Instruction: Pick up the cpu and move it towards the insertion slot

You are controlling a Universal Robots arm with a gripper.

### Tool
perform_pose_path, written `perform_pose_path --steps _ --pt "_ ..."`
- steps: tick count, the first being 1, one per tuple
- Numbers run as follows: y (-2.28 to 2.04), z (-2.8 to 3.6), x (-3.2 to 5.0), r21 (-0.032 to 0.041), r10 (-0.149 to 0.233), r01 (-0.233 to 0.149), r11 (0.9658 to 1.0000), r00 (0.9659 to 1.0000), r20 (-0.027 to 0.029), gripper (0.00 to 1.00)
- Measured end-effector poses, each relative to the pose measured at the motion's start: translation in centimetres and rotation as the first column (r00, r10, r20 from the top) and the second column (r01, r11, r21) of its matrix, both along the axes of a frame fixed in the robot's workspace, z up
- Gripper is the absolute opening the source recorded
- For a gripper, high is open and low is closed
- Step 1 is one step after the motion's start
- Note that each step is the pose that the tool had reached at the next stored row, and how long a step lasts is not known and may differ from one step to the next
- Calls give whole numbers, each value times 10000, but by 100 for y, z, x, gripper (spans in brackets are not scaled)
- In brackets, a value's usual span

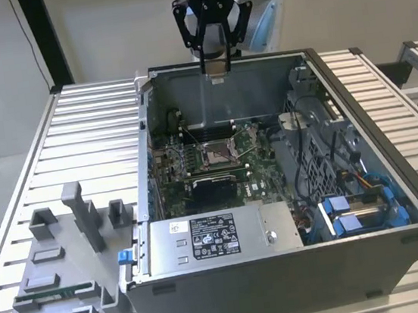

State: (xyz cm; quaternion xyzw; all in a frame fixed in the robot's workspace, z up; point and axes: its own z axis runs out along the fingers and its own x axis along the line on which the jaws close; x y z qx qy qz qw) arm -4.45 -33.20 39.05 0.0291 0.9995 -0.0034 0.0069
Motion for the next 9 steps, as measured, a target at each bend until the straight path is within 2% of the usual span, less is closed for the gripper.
perform_pose_path --steps 2,4,6,9 --pt "81 -12 0 -59 0 0 10000 10000 28 0" --pt "136 -26 0 -113 8 -8 9999 10000 58 0" --pt "161 -45 1 -175 51 -49 9998 10000 86 0" --pt "189 -71 6 -238 140 -138 9996 9999 94 0"
